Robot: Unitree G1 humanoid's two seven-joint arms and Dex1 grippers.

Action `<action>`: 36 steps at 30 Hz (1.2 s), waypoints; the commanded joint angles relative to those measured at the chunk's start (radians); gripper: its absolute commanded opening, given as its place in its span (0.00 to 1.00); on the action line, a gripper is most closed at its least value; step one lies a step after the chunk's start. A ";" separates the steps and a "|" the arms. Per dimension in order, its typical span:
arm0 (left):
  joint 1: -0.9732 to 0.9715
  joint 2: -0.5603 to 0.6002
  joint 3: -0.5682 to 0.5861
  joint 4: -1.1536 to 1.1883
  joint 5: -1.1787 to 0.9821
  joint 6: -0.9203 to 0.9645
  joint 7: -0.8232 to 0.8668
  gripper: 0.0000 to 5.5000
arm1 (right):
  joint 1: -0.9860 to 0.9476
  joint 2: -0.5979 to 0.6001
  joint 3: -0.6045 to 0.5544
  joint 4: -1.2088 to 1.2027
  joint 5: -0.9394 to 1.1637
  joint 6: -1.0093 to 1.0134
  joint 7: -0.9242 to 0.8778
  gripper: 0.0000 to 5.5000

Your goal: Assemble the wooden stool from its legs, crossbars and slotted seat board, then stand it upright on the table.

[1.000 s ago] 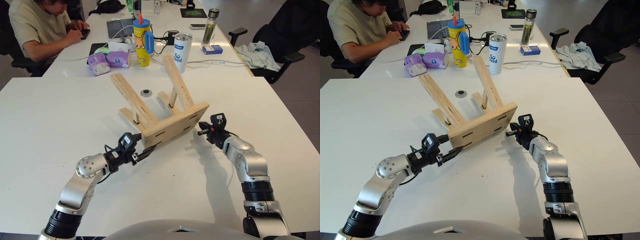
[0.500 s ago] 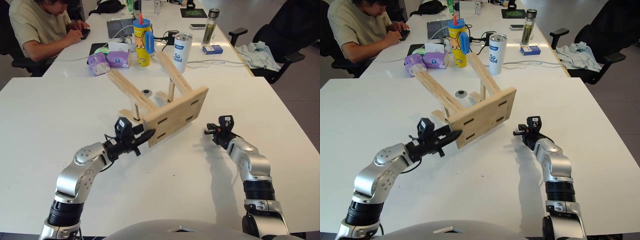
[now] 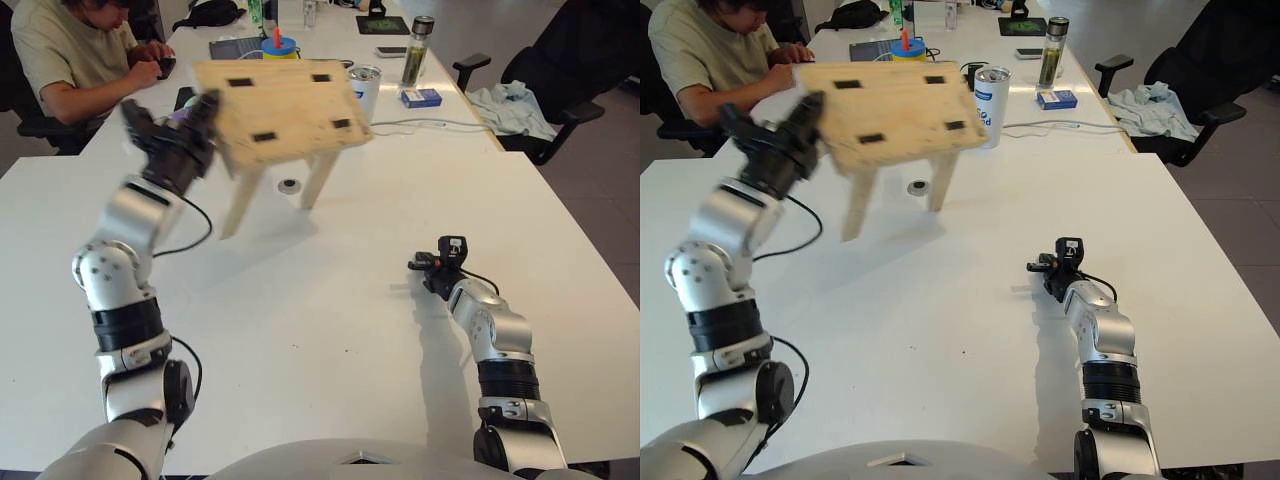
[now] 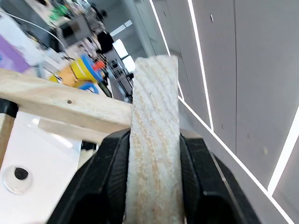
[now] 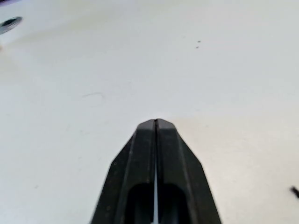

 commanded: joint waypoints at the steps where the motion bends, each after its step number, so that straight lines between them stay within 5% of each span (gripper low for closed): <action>1: 0.021 0.037 0.103 0.158 0.001 -0.027 -0.047 0.24 | -0.043 0.000 -0.003 -0.002 -0.008 0.046 -0.031 0.00; 10: 0.157 0.043 0.073 0.253 0.141 0.040 -0.159 0.24 | -0.075 -0.017 0.022 0.015 -0.022 0.069 -0.014 0.00; 19: 0.189 -0.004 0.162 0.280 0.175 -0.062 -0.219 0.57 | -0.091 -0.024 0.044 0.042 -0.033 0.059 0.012 0.00; 28: 0.310 -0.110 0.212 0.006 0.146 -0.152 -0.342 0.81 | -0.064 -0.024 0.050 0.042 -0.030 0.049 0.024 0.00; 33: 0.553 -0.068 0.078 -0.185 0.251 -0.041 -0.527 0.81 | -0.055 -0.022 0.049 0.034 -0.029 0.046 0.020 0.00; 36: 0.711 0.131 -0.136 -0.276 0.507 0.010 -0.783 0.72 | -0.049 -0.030 0.042 0.034 -0.029 0.041 0.021 0.00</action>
